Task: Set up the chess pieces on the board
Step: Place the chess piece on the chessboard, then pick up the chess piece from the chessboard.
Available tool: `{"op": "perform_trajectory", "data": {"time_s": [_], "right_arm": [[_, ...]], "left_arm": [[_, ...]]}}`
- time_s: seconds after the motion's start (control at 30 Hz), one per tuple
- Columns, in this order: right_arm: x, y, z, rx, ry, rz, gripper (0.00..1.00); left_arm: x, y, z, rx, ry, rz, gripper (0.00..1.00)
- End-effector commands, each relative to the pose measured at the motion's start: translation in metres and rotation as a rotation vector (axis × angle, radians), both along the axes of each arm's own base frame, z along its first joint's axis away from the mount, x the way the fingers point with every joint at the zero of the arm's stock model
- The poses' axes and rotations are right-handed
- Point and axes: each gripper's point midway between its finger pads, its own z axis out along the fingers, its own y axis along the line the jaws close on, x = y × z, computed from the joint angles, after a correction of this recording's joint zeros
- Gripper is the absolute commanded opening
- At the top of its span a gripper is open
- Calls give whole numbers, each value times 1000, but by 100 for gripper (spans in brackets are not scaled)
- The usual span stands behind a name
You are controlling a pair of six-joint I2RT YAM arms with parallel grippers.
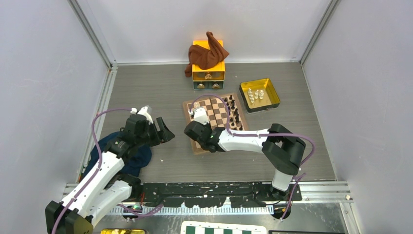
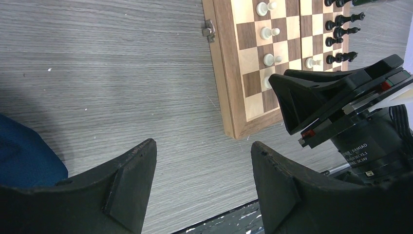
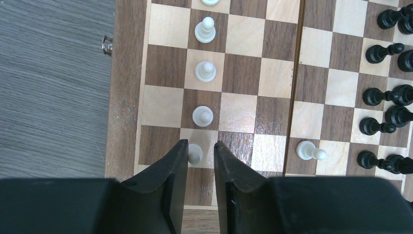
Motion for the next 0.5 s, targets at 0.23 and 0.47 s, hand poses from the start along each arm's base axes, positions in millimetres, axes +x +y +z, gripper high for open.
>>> {"op": "perform_trajectory", "data": {"time_s": [0.23,0.47], "right_arm": [[8,6,20,43,-54,-18,32],[8,4,20,41,-59,-21,32]], "left_arm": [[6,-4,6,-21,-36,-8,72],[6,-5,5,-24,-32,-10,72]]}}
